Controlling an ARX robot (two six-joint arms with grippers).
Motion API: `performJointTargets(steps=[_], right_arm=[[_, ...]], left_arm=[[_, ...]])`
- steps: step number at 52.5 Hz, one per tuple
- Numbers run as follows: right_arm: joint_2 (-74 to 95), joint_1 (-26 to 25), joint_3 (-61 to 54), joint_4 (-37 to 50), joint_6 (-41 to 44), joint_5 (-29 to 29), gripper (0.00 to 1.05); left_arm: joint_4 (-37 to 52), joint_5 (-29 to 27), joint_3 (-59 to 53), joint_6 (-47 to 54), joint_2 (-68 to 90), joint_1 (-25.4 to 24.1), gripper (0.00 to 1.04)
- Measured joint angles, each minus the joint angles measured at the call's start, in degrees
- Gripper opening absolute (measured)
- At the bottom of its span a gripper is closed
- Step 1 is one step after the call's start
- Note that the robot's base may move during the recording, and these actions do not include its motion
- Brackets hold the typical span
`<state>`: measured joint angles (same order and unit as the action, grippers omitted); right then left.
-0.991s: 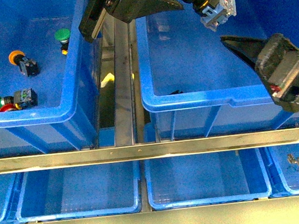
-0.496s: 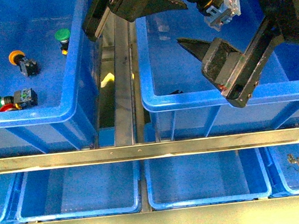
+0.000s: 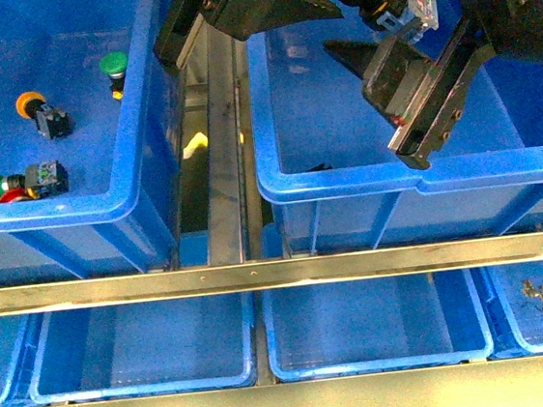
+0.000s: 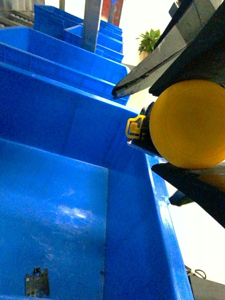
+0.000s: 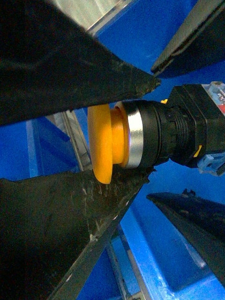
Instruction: Pick red and yellow buttons and place in box
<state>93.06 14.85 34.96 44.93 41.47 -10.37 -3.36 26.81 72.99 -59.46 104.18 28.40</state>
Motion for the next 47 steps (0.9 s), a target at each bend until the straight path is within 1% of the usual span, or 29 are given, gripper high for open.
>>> performJointTargets(steps=[9, 11, 15, 27, 28, 33, 41, 47], right_arm=[[0.11, -0.39, 0.02, -0.33, 0.79, -0.2, 0.47], [0.11, -0.42, 0.02, -0.33, 0.9, -0.17, 0.43], [0.11, -0.52, 0.02, -0.33, 1.29, -0.22, 0.42], [0.11, -0.52, 0.0, -0.42, 1.51, -0.17, 0.41], [0.11, -0.52, 0.0, -0.42, 1.51, -0.2, 0.41], [0.11, -0.52, -0.11, -0.77, 1.53, -0.2, 0.41], [0.13, -0.81, -0.76, -1.18, 1.66, -0.17, 0.41], [0.13, -1.36, -1.01, -1.68, 1.68, -0.17, 0.41]], left_arm=[[0.0, -0.02, 0.04, 0.02, 0.04, -0.02, 0.34], [0.0, 0.0, 0.04, 0.04, 0.04, -0.04, 0.34], [0.0, -0.02, 0.04, 0.04, 0.07, -0.09, 0.34], [-0.04, -0.17, 0.07, 0.94, 0.09, -0.17, 0.35], [-0.04, -0.24, 0.07, 0.98, 0.09, -0.2, 0.36], [0.07, -1.84, 0.07, 2.49, 0.07, -0.28, 0.5], [1.05, -2.67, -0.79, 3.87, -0.33, -1.27, 0.72], [1.57, -3.91, -3.5, 5.49, -2.29, -4.0, 0.96]])
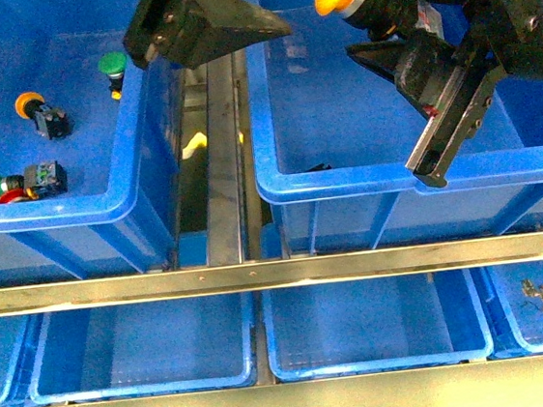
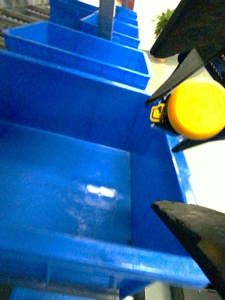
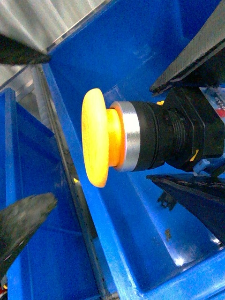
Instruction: Pick red and yellow buttons and place in box
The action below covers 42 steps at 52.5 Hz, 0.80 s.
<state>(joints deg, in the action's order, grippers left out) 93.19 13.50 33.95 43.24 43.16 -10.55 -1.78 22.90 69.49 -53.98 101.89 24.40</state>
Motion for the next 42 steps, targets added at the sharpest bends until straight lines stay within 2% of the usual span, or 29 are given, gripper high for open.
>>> performJointTargets(steps=[2, 14, 26, 32, 42], right_arm=[[0.0, -0.09, -0.02, -0.09, 0.0, 0.0, 0.41], [0.11, -1.14, -0.09, -0.76, 0.11, 0.07, 0.41], [0.22, -3.1, -0.09, -2.56, 0.46, 0.09, 0.41], [-0.39, -4.37, -0.09, -4.85, 0.42, 0.92, 0.41], [-3.74, -6.62, 0.31, -9.75, -0.09, 1.68, 0.41]], left_arm=[[0.02, 0.07, -0.72, 0.55, -0.57, -0.66, 0.99], [-0.77, -0.5, -7.06, 4.52, -6.29, -4.87, 0.97], [-1.46, -3.93, -17.0, 13.05, -16.39, -9.29, 0.97], [-0.7, -4.79, -25.22, 22.36, -25.05, -14.82, 0.97], [-3.21, -4.13, -36.35, 40.19, -35.54, -30.73, 0.97]])
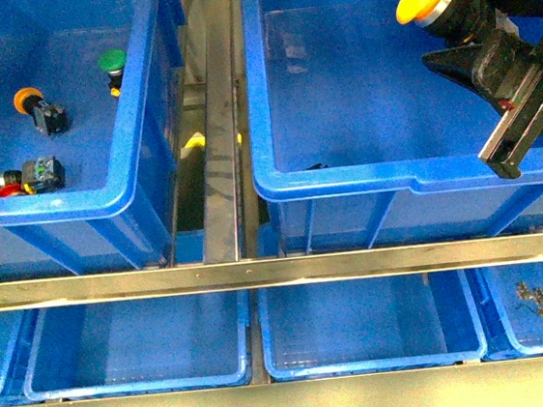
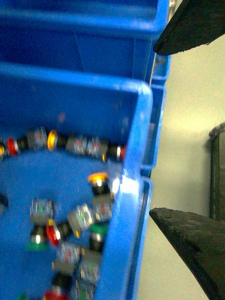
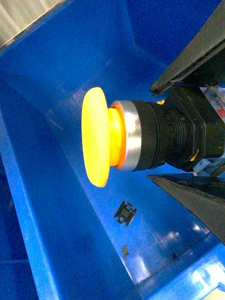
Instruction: Pick red and yellow buttons and place in box
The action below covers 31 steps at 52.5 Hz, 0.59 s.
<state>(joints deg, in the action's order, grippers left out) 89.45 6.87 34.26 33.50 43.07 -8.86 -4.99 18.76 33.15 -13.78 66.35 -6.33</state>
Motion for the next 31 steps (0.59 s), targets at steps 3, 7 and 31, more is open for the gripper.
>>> performJointTargets(steps=[3, 7, 31], right_arm=[[-0.94, -0.13, 0.33, -1.11, -0.07, -0.04, 0.41], [-2.36, -0.28, 1.16, -2.75, -0.63, 0.31, 0.41], [-10.73, -2.23, 0.48, -8.48, -6.54, 5.01, 0.41]], left_arm=[[-0.57, 0.15, -1.18, 2.69, -0.81, -3.41, 0.97], [-0.94, 0.52, -2.27, 7.34, -1.84, -8.39, 0.97], [0.7, -0.2, -4.52, 12.76, -5.27, -9.22, 0.97]])
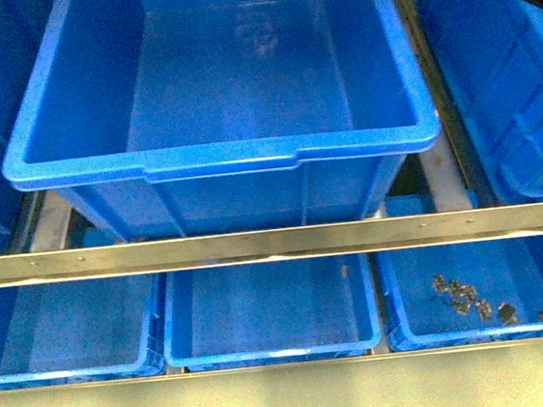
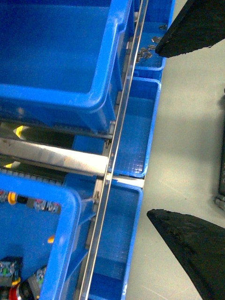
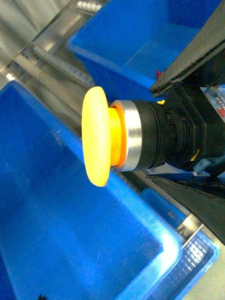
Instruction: Pick red and yellow buttons and place in box
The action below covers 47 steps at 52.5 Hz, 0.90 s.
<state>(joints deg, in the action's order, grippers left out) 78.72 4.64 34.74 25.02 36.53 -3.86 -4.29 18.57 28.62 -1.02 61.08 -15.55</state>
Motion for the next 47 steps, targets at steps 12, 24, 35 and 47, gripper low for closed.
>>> performJointTargets(steps=[12, 24, 35, 47], right_arm=[[-0.42, -0.2, -0.22, -0.46, -1.07, 1.29, 0.41], [0.37, 0.66, -0.09, 0.44, -1.66, 1.77, 0.41], [1.4, 1.33, 0.61, 0.76, -2.32, 3.21, 0.41], [2.05, 2.8, 1.66, 0.35, -2.32, 2.54, 0.41]], left_arm=[[0.7, 0.33, -0.76, 1.73, -0.26, -0.37, 0.97], [1.09, 1.36, -0.81, 3.43, 0.09, -1.77, 0.97], [35.1, -1.2, -13.6, 2.47, 1.22, -1.55, 0.77], [55.3, -6.78, -24.28, 1.4, -6.64, 3.15, 0.31]])
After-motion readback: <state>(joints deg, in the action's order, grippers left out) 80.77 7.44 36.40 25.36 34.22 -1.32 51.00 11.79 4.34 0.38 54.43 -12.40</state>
